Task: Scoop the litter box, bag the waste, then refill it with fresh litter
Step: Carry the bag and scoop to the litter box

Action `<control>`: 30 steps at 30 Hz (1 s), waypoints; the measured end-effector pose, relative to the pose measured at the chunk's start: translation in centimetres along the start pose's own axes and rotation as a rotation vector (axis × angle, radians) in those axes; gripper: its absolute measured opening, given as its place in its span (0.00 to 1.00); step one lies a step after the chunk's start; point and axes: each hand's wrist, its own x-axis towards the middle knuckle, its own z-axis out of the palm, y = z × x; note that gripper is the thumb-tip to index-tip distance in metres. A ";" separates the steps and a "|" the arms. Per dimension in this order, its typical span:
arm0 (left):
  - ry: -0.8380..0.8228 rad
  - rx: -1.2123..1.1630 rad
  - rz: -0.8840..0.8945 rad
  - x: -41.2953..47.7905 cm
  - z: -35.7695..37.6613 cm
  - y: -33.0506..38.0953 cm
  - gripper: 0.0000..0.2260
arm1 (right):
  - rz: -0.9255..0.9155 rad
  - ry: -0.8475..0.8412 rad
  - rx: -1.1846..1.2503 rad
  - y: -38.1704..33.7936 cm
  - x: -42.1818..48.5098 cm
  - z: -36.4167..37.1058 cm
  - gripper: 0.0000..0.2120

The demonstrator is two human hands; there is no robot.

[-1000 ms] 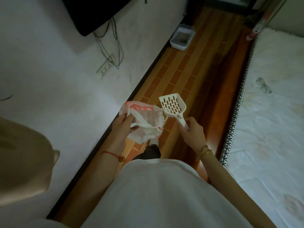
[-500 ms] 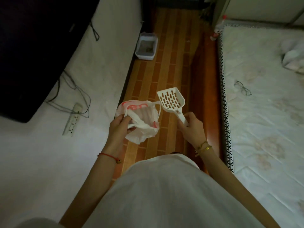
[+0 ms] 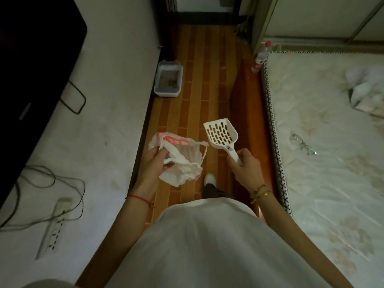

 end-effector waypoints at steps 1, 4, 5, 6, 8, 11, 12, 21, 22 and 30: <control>0.003 -0.014 -0.002 1.6 1.1 1.2 0.14 | -0.006 0.009 -0.005 -0.5 2.4 -0.6 0.15; 0.013 -0.017 0.001 6.3 4.4 4.5 0.13 | -0.019 0.014 -0.018 -2.0 9.3 -2.5 0.15; 0.021 -0.011 0.000 7.8 5.4 5.5 0.13 | -0.024 0.008 -0.027 -2.6 11.4 -3.2 0.15; 0.035 -0.009 -0.001 9.3 6.4 6.5 0.14 | -0.030 0.000 -0.034 -3.2 13.5 -3.8 0.15; 0.059 -0.018 0.000 12.1 8.3 8.4 0.14 | -0.050 -0.019 -0.036 -4.5 17.4 -4.8 0.15; 0.093 -0.024 -0.023 15.7 10.8 10.9 0.14 | -0.060 -0.044 -0.036 -6.4 22.6 -5.9 0.16; 0.096 -0.034 -0.030 16.8 11.5 11.6 0.13 | -0.061 -0.054 -0.033 -6.9 24.2 -6.1 0.16; 0.120 -0.093 -0.088 29.1 18.2 17.8 0.16 | -0.040 -0.086 -0.045 -10.0 37.9 -6.3 0.14; 0.116 -0.098 -0.090 30.8 18.7 18.4 0.16 | -0.036 -0.091 -0.046 -10.4 39.6 -6.2 0.14; 0.140 -0.127 -0.111 44.5 22.5 26.0 0.15 | -0.054 -0.111 -0.079 -15.4 55.2 -6.1 0.14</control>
